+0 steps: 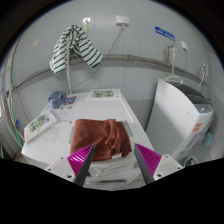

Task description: Fold towel

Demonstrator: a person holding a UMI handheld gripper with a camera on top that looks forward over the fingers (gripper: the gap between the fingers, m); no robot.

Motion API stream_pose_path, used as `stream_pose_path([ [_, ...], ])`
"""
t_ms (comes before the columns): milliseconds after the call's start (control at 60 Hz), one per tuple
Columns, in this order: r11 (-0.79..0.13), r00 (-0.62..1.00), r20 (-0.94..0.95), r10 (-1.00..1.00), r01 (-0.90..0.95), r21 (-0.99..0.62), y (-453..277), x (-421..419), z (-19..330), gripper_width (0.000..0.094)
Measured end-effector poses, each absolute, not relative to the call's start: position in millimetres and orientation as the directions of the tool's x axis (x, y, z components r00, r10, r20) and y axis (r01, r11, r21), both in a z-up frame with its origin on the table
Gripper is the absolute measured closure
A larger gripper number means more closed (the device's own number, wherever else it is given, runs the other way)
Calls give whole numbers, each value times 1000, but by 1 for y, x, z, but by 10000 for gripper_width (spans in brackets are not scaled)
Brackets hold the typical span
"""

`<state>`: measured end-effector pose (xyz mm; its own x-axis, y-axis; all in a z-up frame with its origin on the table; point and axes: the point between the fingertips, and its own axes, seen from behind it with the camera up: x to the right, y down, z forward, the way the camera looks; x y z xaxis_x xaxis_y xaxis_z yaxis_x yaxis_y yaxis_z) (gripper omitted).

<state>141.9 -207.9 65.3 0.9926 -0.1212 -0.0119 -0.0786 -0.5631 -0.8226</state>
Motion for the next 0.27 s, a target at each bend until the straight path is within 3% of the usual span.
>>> stream_pose_path([
  [267, -582, 988, -100, -116, -149, -800, -296, 94, 76, 99],
])
